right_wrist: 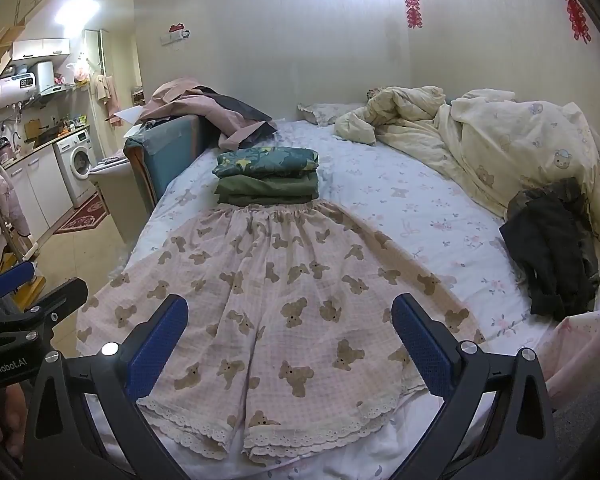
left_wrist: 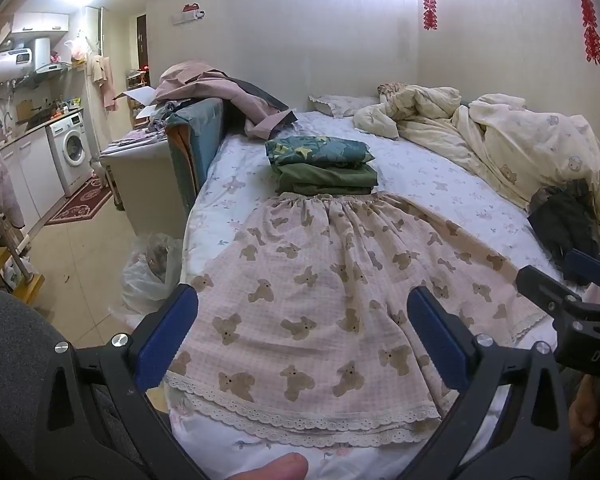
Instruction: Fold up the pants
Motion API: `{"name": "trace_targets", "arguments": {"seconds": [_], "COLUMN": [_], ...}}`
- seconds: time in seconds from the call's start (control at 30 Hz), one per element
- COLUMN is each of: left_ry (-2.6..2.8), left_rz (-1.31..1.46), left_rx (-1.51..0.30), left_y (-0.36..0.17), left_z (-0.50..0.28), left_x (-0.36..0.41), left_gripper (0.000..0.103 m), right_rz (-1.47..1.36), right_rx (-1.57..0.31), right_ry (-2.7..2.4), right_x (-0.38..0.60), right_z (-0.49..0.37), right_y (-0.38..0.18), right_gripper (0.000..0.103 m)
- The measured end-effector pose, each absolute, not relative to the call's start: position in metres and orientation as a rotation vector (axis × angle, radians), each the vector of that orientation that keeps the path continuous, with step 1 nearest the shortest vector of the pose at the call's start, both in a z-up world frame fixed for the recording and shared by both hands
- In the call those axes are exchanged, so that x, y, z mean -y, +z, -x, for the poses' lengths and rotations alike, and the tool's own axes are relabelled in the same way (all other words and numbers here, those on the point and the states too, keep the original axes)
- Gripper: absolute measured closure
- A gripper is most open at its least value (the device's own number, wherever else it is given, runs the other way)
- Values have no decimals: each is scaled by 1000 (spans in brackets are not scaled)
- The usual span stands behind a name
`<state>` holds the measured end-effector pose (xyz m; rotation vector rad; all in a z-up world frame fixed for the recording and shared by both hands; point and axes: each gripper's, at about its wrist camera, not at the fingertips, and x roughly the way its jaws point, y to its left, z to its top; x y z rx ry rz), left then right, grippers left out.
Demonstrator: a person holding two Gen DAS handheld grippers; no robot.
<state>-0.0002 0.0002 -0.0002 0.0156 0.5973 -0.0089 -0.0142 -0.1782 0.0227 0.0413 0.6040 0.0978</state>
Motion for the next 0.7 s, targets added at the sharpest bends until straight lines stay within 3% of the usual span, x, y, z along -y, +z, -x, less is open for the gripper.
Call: {"name": "trace_targets", "arguments": {"seconds": [0.7], "left_ry": [-5], "left_rz": [-15], "left_rx": [-594], "left_y": [0], "left_z": [0], "left_x": [-3], "left_gripper": [0], "right_rz": [-41], "right_rx": [-600], "right_ry": [97], "right_x": [179], "right_z": [14], "right_y": [23], "right_gripper": [0]}}
